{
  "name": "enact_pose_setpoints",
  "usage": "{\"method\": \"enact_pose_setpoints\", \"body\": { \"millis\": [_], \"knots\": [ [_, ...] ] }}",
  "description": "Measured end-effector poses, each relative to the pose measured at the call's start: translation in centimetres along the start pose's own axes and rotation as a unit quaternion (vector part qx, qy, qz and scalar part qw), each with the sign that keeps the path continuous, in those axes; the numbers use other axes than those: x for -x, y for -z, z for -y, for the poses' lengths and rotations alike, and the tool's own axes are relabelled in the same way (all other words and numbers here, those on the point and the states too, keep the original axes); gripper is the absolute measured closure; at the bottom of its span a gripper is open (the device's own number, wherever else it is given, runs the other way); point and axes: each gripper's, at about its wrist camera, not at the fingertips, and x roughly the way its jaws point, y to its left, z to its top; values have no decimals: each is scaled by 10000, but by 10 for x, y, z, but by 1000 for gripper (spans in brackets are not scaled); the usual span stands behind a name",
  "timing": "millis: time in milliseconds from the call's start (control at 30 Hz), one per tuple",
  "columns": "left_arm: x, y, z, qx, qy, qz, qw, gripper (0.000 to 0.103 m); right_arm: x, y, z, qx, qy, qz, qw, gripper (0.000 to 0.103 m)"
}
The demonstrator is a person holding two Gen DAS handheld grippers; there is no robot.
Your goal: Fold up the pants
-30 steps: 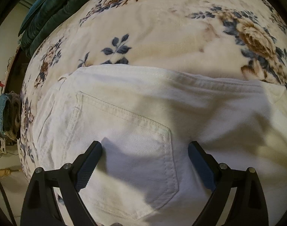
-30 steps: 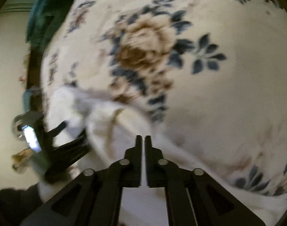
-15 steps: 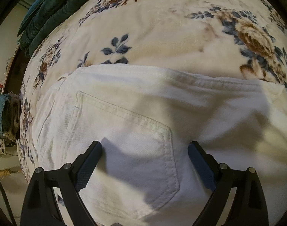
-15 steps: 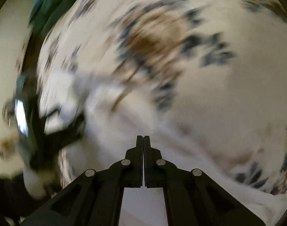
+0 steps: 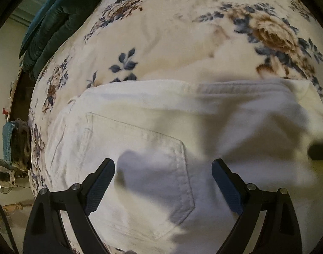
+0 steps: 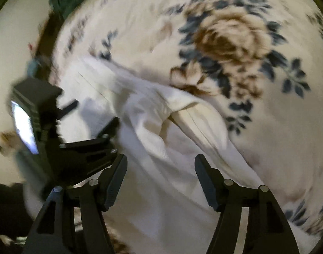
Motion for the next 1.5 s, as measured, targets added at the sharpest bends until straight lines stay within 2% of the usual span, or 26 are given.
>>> {"method": "enact_pose_setpoints", "body": {
  "millis": [33,100,200,267,333,433,467,500,533,567,633,667,733,833,967,1033,1067,1133,1167,1300,1367,1500],
  "knots": [
    [0,1,0,5,5,3,10000,9,-3,-3,2,-60,59,-21,10000,98],
    [1,3,-2,55,92,22,9999,9,2,-5,15,-492,-36,234,9985,99],
    [0,2,-5,91,146,42,9998,9,7,-7,56,-1467,-632,451,9861,99],
    [-2,2,-4,50,111,-20,9999,9,-6,-5,73,-1865,-815,342,9785,99],
    [0,0,-5,60,163,-99,9998,9,-21,-6,77,-1995,-836,154,9762,99],
    [17,-5,-15,243,626,-177,9976,9,-14,-6,80,-2107,-1170,7,9705,94],
    [27,-9,-19,337,863,-140,9956,9,-2,-5,84,-2115,-1354,65,9679,82],
    [34,-12,-20,402,1056,-113,9935,9,16,-3,88,-2068,-1415,242,9678,57],
    [40,-16,-19,456,1272,-101,9908,9,30,1,91,-1994,-1299,403,9704,44],
    [43,-22,-17,482,1527,-144,9870,9,47,7,95,-1909,-1007,541,9749,31],
    [41,-35,-4,399,1800,-221,9826,9,68,19,107,-1768,-448,546,9817,31],
    [35,-42,7,265,1825,-290,9824,9,73,25,114,-1782,-356,475,9822,30],
    [17,-52,32,-81,1712,-530,9838,9,79,37,129,-1773,-324,311,9831,30],
    [-9,-58,57,-401,1450,-808,9853,7,63,46,128,-1592,-391,54,9865,30],
    [-13,-60,62,-369,1381,-799,9865,4,52,55,117,-1394,-613,-8,9883,31],
    [-12,-60,62,-306,1369,-760,9872,4,51,60,114,-1242,-489,7,9911,31],
    [-10,-61,62,-281,1363,-732,9876,4,47,62,115,-1183,-385,0,9922,32],
    [-9,-66,58,-199,1356,-665,9883,4,35,62,112,-1116,-212,-33,9935,58],
    [-9,-67,57,-142,1364,-654,9884,4,32,64,111,-1035,-87,-57,9946,96],
    [-9,-75,49,10,1399,-578,9885,0,44,69,106,-1032,367,404,9932,99],
    [-10,-78,47,68,1432,-590,9879,0,49,74,114,-1264,382,591,9895,100],
    [-11,-80,46,71,1385,-577,9887,0,32,81,133,-1643,395,522,9842,100]
  ]
}}
